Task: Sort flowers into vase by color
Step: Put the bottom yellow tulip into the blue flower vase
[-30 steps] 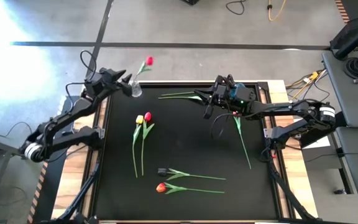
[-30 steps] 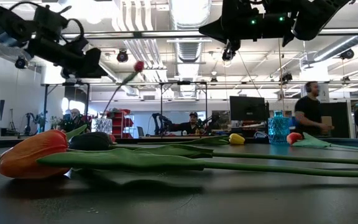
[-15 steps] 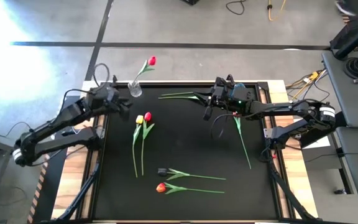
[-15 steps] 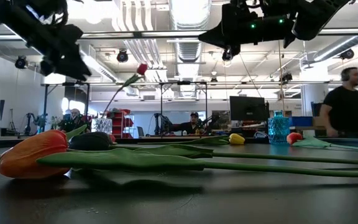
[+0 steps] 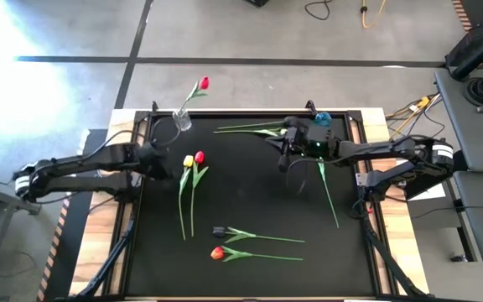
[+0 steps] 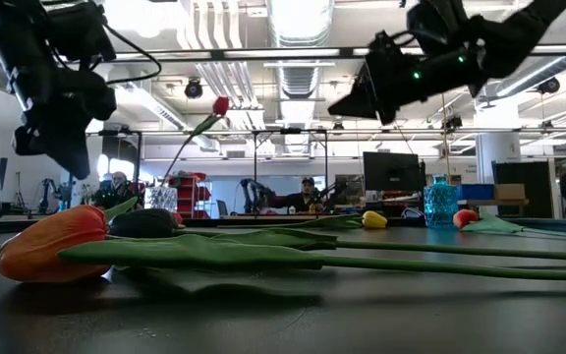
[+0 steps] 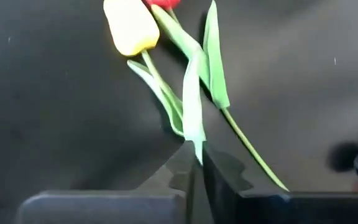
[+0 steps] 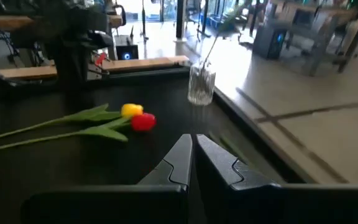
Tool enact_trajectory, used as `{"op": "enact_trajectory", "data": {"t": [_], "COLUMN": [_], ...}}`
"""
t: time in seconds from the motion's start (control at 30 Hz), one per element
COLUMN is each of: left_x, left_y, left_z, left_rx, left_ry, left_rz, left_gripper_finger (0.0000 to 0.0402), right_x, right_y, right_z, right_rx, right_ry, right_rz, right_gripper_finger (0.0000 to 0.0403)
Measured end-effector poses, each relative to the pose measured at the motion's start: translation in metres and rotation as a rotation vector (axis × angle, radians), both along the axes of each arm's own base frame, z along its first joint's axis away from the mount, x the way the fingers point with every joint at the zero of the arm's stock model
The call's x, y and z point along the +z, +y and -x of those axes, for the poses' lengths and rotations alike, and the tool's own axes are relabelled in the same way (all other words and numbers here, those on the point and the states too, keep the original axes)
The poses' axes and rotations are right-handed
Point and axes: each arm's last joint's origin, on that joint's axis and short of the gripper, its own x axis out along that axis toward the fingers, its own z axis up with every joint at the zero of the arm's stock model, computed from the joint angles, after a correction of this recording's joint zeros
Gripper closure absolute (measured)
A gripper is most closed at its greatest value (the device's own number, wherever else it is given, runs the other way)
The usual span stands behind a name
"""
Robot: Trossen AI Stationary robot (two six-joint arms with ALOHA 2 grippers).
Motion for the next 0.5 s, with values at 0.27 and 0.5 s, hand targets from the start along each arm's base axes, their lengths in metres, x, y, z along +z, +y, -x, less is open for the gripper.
{"op": "enact_trajectory", "data": {"t": [0.27,0.5], "left_x": [-0.006,-0.023], "left_y": [-0.011,-0.011], "left_z": [-0.014,-0.029], "left_rx": [0.089,0.142], "left_ry": [0.011,0.072], "left_rz": [-0.008,0.02], "left_gripper_finger": [0.033,0.021], "right_x": [-0.013,-0.007], "right_y": [0.003,0.004], "right_z": [0.012,0.013], "right_rx": [-0.029,-0.028], "right_ry": [-0.058,-0.072], "right_rz": [-0.025,-0.015], "right_gripper_finger": [0.0391,0.039]}}
